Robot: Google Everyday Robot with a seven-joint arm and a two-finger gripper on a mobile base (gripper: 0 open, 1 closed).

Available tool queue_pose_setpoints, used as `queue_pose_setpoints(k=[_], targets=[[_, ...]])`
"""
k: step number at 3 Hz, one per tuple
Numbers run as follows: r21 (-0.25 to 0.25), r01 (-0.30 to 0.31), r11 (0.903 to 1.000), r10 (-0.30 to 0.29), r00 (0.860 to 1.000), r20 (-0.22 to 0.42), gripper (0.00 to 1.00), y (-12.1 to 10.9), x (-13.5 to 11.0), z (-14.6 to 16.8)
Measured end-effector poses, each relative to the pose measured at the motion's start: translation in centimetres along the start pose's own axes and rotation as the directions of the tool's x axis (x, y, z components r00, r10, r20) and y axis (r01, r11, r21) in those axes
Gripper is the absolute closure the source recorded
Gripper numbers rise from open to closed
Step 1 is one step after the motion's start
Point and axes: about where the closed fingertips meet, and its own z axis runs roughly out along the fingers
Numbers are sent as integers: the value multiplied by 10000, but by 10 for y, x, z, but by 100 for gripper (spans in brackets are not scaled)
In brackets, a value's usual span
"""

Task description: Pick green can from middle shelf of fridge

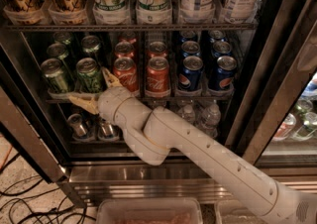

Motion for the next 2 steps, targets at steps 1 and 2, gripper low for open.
queue_pose_setpoints(k=[1,2], targets=[[40,36,10000,-36,10000,42,20,-12,1,10],[40,36,10000,-36,10000,41,24,-10,0,11]])
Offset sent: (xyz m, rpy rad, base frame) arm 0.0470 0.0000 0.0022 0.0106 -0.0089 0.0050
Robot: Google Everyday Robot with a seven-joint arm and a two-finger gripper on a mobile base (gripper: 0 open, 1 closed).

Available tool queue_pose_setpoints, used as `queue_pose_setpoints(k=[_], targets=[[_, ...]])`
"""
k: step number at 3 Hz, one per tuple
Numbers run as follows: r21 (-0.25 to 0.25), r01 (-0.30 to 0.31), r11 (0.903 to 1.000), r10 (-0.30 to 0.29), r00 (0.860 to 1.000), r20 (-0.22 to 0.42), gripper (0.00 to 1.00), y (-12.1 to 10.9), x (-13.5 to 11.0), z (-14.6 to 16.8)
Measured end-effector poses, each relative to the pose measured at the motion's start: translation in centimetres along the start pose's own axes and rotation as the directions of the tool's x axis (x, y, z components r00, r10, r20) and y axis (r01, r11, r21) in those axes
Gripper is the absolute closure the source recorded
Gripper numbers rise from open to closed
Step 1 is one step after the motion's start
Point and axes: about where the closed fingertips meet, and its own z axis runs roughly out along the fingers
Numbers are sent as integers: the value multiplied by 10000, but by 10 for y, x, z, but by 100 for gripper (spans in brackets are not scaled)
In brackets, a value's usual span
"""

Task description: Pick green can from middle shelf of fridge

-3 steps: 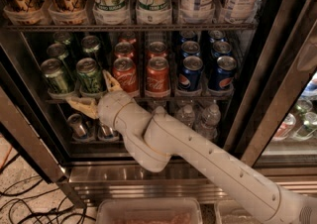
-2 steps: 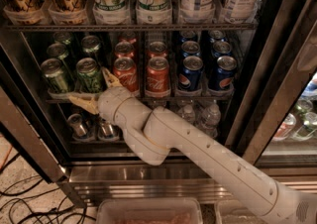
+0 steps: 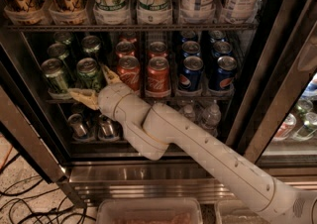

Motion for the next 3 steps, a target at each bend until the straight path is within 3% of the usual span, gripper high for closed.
queue_pose_setpoints(k=[1,3], targets=[[0,0,10000,0,10000,0,43,0,0,0],[-1,0,10000,0,10000,0,89,0,0,0]])
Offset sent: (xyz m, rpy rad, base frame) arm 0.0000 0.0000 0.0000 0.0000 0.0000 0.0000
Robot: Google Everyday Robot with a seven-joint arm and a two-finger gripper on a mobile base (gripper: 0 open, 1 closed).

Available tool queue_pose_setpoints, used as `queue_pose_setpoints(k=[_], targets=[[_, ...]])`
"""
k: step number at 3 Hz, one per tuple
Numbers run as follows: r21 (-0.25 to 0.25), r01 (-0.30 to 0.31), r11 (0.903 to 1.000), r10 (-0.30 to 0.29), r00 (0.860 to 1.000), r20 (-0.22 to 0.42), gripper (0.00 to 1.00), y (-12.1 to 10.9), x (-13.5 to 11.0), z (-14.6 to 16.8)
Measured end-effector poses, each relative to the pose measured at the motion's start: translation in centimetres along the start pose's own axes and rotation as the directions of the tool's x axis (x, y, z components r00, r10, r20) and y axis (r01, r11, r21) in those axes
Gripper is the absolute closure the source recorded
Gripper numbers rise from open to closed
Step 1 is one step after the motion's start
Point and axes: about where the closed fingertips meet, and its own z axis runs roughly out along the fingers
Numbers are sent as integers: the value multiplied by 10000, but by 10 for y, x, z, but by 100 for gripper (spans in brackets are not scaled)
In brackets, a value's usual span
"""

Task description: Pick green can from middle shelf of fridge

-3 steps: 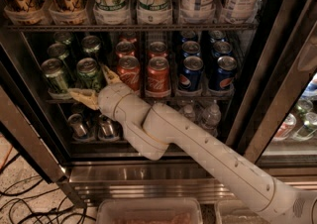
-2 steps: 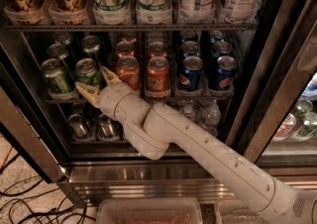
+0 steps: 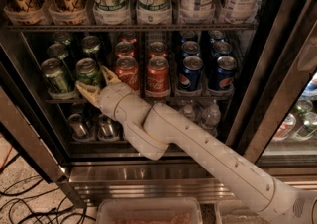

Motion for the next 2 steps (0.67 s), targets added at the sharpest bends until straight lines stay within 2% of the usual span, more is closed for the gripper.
queue_pose_setpoints(k=[1,2], targets=[[-1,0,10000,0,10000,1,100,0,0,0],[-52,-54,10000,55,9999,120,100,-1,-3,1]])
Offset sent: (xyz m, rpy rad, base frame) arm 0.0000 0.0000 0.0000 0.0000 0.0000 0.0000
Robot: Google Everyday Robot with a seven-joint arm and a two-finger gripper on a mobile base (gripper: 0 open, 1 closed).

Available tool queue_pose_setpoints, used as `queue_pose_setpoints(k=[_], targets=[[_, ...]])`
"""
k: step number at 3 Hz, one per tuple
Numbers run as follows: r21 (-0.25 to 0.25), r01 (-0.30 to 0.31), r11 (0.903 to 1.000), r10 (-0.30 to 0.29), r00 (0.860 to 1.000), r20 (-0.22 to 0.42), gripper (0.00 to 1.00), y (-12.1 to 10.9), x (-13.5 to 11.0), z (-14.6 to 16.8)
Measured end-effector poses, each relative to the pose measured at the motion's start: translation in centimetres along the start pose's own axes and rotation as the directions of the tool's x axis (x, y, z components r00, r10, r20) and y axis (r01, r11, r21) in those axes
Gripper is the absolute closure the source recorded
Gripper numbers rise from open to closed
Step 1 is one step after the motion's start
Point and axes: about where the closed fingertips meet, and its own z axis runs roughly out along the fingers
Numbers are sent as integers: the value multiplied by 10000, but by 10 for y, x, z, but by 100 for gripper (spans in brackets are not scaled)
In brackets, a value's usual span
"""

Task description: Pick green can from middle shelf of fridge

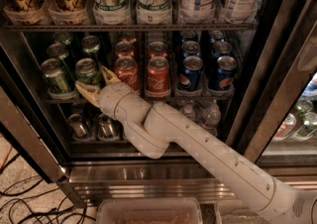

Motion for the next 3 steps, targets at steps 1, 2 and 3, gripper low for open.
queue_pose_setpoints(k=[1,2,3], targets=[[0,167,9999,-167,9995,256,100,-6,-13,2],[48,387,9992,-389,9979,518,100,-13,-26,4],[36,628,9980,-629,9958,663,100,-15,-38,4]])
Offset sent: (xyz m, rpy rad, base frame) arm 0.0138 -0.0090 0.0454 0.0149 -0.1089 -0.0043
